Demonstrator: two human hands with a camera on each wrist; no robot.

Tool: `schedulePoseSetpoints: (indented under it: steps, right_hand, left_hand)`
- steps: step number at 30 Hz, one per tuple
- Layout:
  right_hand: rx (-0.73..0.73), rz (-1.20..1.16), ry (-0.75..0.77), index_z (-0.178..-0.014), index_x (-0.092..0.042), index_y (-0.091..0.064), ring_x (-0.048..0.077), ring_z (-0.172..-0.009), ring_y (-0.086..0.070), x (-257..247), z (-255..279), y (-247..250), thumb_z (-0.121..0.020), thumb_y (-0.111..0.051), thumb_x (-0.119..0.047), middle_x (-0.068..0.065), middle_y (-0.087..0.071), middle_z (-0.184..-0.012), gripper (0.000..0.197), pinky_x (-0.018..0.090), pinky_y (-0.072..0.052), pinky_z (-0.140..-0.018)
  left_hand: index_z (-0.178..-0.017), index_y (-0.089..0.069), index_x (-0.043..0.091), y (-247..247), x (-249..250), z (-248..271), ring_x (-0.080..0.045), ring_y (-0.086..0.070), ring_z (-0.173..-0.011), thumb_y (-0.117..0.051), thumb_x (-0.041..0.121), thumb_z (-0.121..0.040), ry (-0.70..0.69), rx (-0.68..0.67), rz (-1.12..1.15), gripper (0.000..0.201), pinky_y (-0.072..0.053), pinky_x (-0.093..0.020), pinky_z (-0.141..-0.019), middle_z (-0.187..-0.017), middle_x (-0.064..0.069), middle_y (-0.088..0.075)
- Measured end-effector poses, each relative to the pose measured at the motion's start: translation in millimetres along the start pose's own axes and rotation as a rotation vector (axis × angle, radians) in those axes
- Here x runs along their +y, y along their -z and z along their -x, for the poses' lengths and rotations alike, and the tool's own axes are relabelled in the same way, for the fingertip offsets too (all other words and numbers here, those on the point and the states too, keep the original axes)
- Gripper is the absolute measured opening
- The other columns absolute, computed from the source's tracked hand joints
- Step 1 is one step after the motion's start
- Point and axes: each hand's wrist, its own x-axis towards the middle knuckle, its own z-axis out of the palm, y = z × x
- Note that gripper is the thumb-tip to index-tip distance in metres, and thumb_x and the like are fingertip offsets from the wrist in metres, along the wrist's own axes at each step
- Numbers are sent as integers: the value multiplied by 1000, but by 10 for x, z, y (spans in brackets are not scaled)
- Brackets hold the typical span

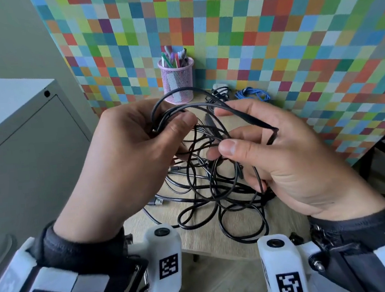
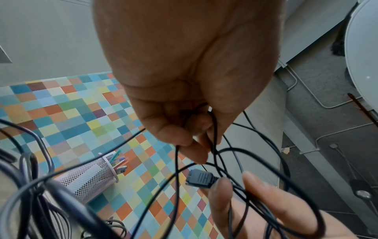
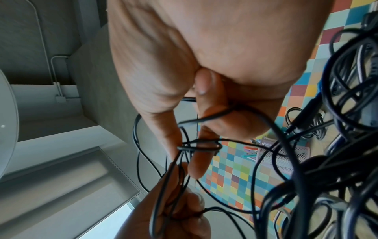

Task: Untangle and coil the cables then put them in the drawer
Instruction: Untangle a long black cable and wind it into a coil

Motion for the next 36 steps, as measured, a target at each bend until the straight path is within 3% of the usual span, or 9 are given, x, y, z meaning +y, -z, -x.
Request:
schedulePoseSetpoints:
  steps: [2,4,6,9,17,20,23,27,36]
  right_hand:
    - [-26,-8,8,-131,-34,-58,8,-66,-69,7,7,-2,-78,-82,-12,14,-78,-93,62,26,-32,-39]
    - [-59,-30,4,-137,-32,-58,5,-61,-68,18,7,6,-79,-79,-7,14,-76,-94,66,25,-33,-38]
    - [-84,-65,-19,-137,-27,-62,9,-69,-70,27,2,33,-79,-76,-5,16,-72,-96,64,23,-34,-38]
    - [-137,-42,-33,-134,-26,-67,28,-91,-64,35,-6,68,-79,-73,-9,13,-73,-102,58,24,-37,-39]
    - [-215,-4,-18,-143,-31,-58,15,-79,-67,42,-1,130,-79,-79,-4,0,-74,-95,73,20,-41,-42]
    - [-233,47,-3,-137,-28,-64,23,-76,-60,46,-9,135,-78,-77,-8,-1,-74,-97,64,22,-38,-40]
    - [-184,-25,1,-123,-17,-71,6,-55,-59,69,-34,135,-76,-82,-6,7,-71,-86,49,21,-35,-37]
    - [-72,-89,23,-88,-21,-81,5,-36,-40,98,-64,135,-72,-77,-21,13,-69,-72,16,22,-34,-37]
    - [11,-8,56,-89,-9,-78,9,-40,-33,125,-94,179,-89,-73,-23,3,-56,-67,15,24,-34,-37]
  left_hand:
    - [-79,-75,24,5,10,2,0,-59,-48,-72,31,-94,-7,-5,-6,16,-39,-9,-44,-63,2,-72]
    - [-78,-74,26,8,22,6,-1,-60,-48,-72,30,-93,-15,-20,0,16,-40,-10,-46,-62,1,-71]
    - [-77,-74,28,10,25,8,-2,-61,-49,-72,29,-93,-29,-37,4,17,-42,-11,-48,-62,0,-71]
    - [-78,-75,27,14,11,7,-4,-62,-50,-73,28,-93,-48,-60,-14,15,-45,-14,-51,-63,1,-71]
    - [-83,-77,21,7,7,9,-5,-64,-52,-73,27,-92,-52,-94,8,12,-48,-16,-53,-63,1,-71]
    - [-85,-78,24,-14,22,19,-4,-65,-53,-72,29,-92,-66,-107,4,11,-50,-17,-53,-65,1,-71]
    - [-84,-77,25,-24,25,24,-5,-64,-52,-72,30,-93,-79,-80,0,12,-50,-18,-53,-62,3,-70]
    - [-79,-73,21,-43,-14,11,-6,-63,-49,-72,26,-95,-95,-10,11,17,-48,-18,-52,-63,-3,-69]
    - [-82,-71,20,-62,-17,13,-6,-69,-58,-70,30,-96,-91,-29,-17,17,-52,-21,-55,-71,-1,-71]
